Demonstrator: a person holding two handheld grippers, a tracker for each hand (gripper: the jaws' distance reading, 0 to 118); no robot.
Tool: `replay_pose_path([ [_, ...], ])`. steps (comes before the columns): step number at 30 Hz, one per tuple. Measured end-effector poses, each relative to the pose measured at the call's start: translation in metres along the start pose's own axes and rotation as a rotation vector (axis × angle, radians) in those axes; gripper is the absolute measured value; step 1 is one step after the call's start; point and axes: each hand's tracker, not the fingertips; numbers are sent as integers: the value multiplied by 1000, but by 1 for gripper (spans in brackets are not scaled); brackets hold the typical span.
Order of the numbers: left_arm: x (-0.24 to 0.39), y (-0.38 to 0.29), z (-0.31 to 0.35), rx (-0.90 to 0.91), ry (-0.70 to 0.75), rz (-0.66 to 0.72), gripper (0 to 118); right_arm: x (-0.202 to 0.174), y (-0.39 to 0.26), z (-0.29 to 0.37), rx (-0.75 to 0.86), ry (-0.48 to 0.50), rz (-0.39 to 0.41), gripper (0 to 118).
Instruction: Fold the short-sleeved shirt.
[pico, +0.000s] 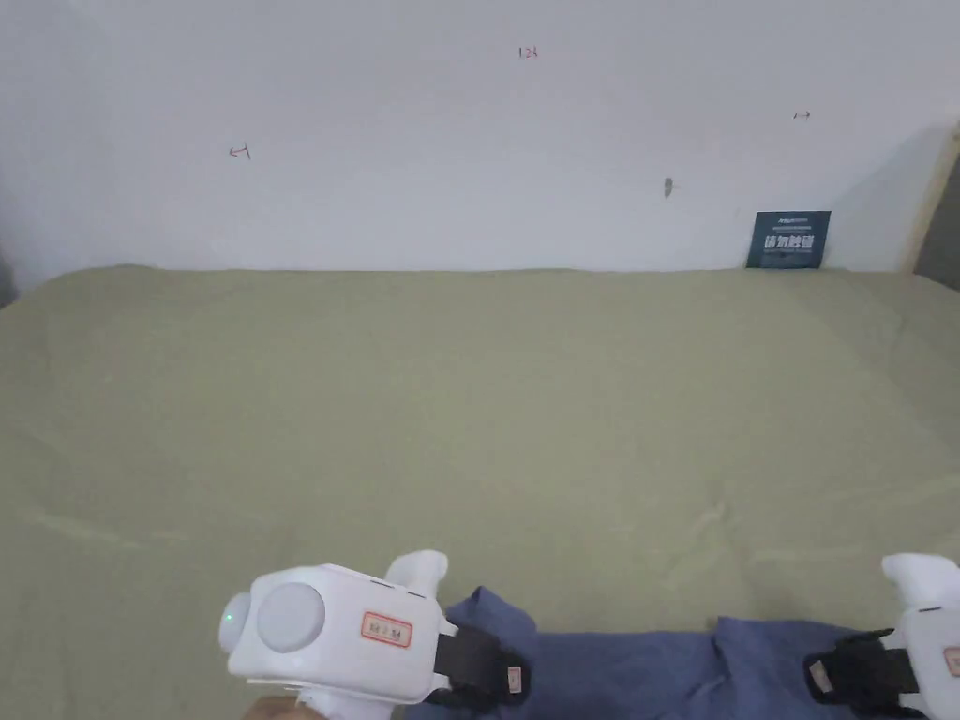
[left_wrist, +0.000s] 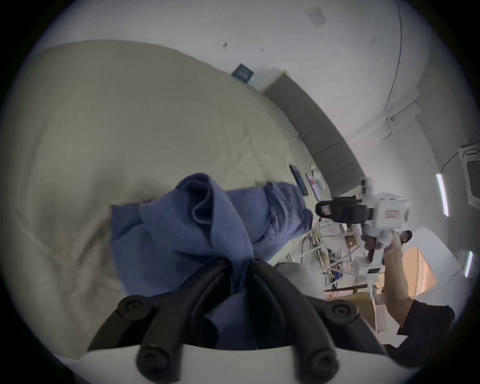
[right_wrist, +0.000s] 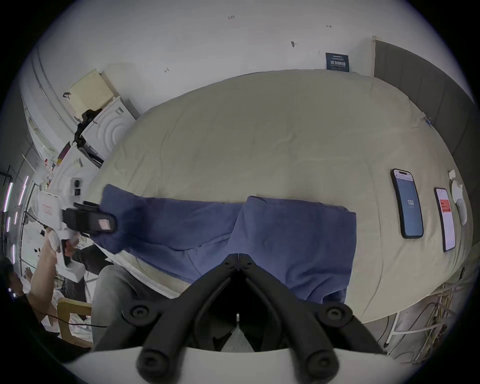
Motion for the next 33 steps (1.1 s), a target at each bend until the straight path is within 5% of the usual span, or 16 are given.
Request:
replay_pose_path([
  [6,25,-8,-13,96,-77,18,102,10,-4,-2,-4,-10,-8,0],
  [7,24,-8,-7,126,-99,38,92,12,-4,-2,-2,-10,-15,0],
  [8,23,-9,-2,149,-112,66,75,14,-3,0,1,-9,-26,0],
  [9,21,-6,9,164,-124,101,46,15,-3,0,2,-5,-33,0],
  [10,17,-8,15,180,-134,136,1,15,-3,0,3,-4,-35,0],
  [15,7,-11,7,196,-11,151,0,11,-4,1,7,-2,-33,0],
  [18,-5,-12,-18,153,-176,228,0,9,-5,3,12,1,-31,0],
  [21,3,-19,-53,88,-103,174,0,9,-5,5,15,-9,-29,0],
  [24,-5,-36,-104,-1,-55,263,0,5,-9,10,15,-11,-33,0],
  [27,-7,-44,-105,167,-144,336,0,2,-12,7,9,0,-33,0],
  [33,-8,-37,-86,114,-124,295,5,-3,-9,-7,-13,8,-34,0],
])
